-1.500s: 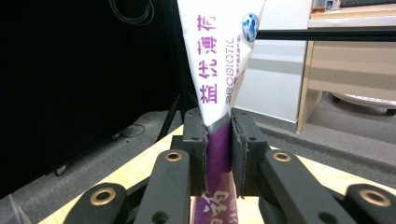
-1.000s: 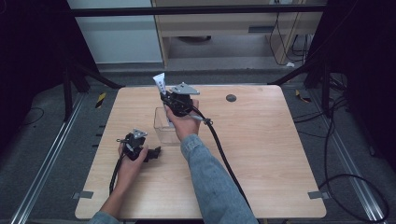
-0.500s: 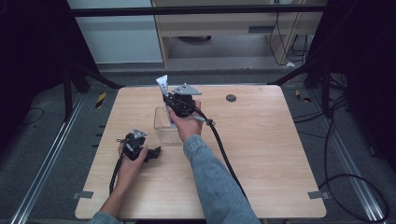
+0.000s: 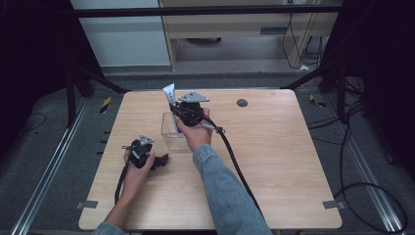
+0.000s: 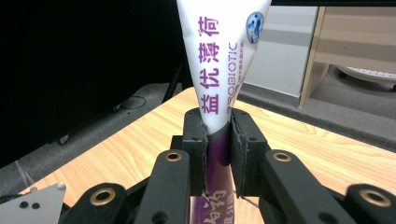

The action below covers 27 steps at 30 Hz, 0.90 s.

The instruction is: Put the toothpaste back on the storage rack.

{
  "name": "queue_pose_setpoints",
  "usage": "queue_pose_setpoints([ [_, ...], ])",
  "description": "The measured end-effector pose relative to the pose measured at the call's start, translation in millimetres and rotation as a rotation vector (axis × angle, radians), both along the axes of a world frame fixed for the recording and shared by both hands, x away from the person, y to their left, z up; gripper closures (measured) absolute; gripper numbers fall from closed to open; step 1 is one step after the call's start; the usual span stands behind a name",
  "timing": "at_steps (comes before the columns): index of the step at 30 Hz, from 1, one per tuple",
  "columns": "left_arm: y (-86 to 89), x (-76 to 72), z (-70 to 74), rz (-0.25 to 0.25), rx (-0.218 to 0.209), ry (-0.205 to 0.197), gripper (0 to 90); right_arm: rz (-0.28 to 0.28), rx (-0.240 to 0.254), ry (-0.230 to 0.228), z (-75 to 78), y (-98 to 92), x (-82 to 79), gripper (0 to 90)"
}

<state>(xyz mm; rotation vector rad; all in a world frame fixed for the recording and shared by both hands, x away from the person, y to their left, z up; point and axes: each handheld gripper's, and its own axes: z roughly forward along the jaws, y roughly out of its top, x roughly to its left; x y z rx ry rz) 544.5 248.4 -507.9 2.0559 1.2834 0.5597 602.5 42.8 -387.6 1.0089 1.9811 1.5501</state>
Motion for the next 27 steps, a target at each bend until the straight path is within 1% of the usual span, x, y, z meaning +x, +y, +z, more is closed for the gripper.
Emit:
queue_pose_setpoints([
  [4, 0.0, 0.0, 0.0, -0.001, 0.000, 0.000, 0.0, -0.003, -0.001, 0.010, -2.7, 0.3, -0.7, 77.6],
  [13, 0.2, 0.2, -0.1, -0.002, 0.000, -0.001, 0.0, 0.002, -0.021, 0.022, -8.2, 2.8, -3.2, 77.7],
  [15, 0.1, 0.1, 0.1, -0.002, 0.000, 0.000, 0.0, 0.002, -0.014, 0.031, -8.9, 3.5, -4.0, 77.8],
  [18, 0.1, 0.2, -0.1, -0.002, -0.001, -0.001, 0.0, 0.003, -0.030, 0.027, -9.9, 5.2, -5.0, 77.8],
  [22, 0.1, 0.2, -0.1, -0.002, -0.002, -0.001, 0.0, 0.006, -0.034, 0.039, -10.9, 6.6, -5.9, 77.8],
  [27, -0.1, 0.3, -0.3, 0.000, -0.005, -0.002, 0.0, 0.013, -0.060, 0.048, -13.4, 11.0, -8.8, 77.9],
])
